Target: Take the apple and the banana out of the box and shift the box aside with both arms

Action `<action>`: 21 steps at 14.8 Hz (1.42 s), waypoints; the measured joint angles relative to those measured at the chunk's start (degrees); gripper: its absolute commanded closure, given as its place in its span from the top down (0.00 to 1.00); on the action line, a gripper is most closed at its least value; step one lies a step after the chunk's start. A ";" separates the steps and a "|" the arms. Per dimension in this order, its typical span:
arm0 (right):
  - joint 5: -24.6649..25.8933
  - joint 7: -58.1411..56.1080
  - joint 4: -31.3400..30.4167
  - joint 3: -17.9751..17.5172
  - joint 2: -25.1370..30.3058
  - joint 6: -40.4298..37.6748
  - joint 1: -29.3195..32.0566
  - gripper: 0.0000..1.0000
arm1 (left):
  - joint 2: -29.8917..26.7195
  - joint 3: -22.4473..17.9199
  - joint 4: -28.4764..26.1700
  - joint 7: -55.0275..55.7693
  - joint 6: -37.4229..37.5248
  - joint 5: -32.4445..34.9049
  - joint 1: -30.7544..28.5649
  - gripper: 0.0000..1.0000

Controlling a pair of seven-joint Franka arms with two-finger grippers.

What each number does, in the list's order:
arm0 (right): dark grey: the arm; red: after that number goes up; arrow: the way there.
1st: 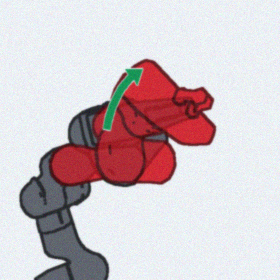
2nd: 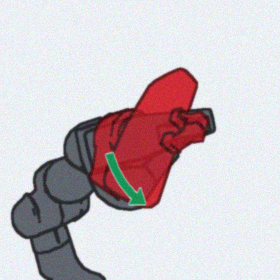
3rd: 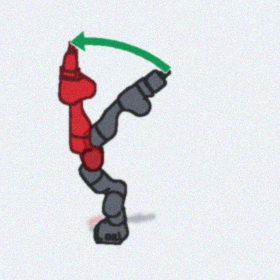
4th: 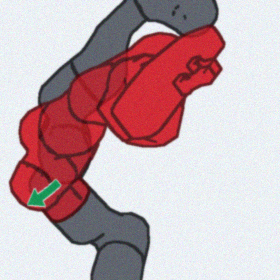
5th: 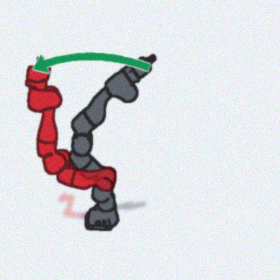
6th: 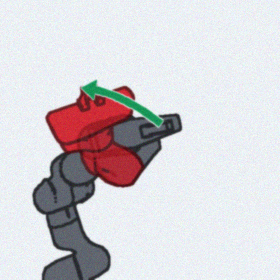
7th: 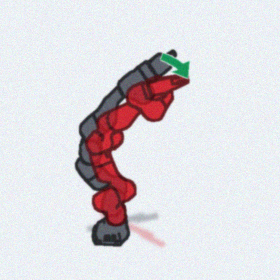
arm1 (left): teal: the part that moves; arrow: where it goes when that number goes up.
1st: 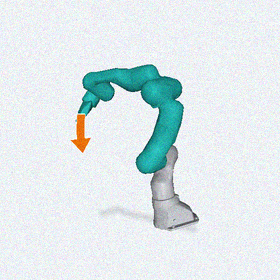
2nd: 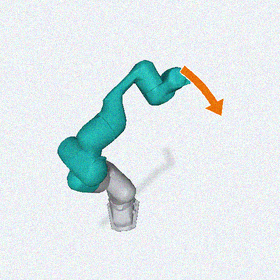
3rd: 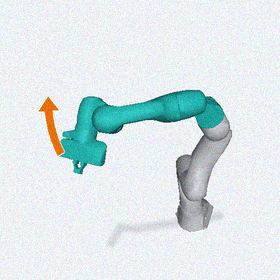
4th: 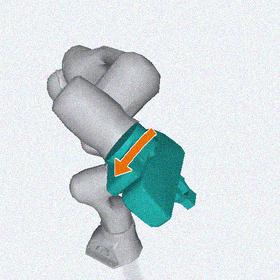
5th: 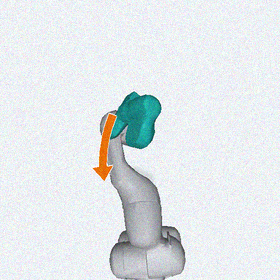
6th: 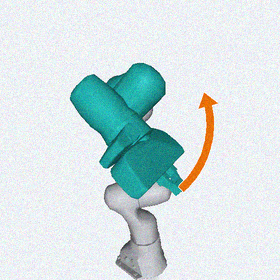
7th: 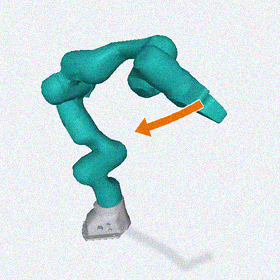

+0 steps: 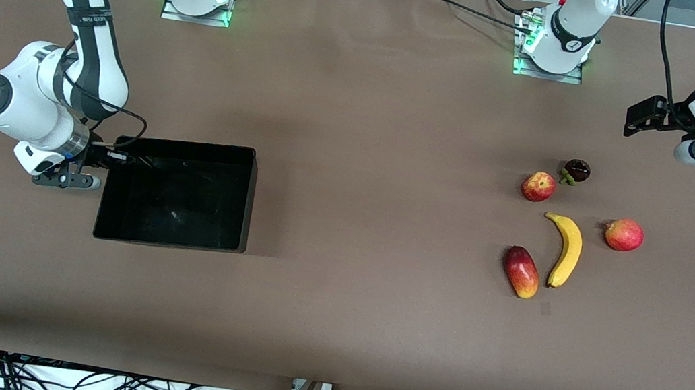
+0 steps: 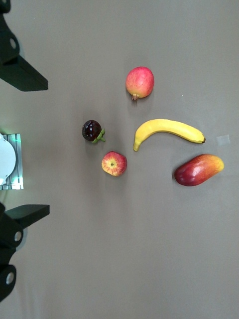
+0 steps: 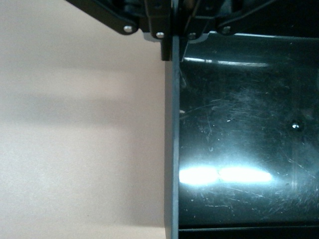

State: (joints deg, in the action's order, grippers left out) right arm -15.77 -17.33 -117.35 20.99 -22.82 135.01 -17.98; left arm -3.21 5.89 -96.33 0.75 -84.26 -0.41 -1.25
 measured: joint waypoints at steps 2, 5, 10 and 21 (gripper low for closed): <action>0.00 -0.09 0.80 0.01 0.34 0.02 0.00 1.00 | 0.09 0.12 0.00 0.03 -0.48 0.00 0.02 1.00; 0.00 -0.20 5.33 -0.13 1.46 -4.90 -0.12 1.00 | 0.16 0.16 0.00 0.04 -0.65 0.00 0.02 1.00; 0.66 4.68 20.06 -0.20 4.21 -26.72 -0.24 1.00 | 0.15 0.42 0.00 0.04 -0.31 0.00 0.03 1.00; 12.39 12.78 22.32 -0.39 20.70 -43.38 -3.76 1.00 | 0.45 -0.25 0.68 0.09 -2.51 0.10 -0.17 1.00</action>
State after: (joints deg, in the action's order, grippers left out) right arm -3.38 -4.55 -95.03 20.60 -2.11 91.63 -21.74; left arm -2.76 5.64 -95.65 0.84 -86.77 -0.32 -1.42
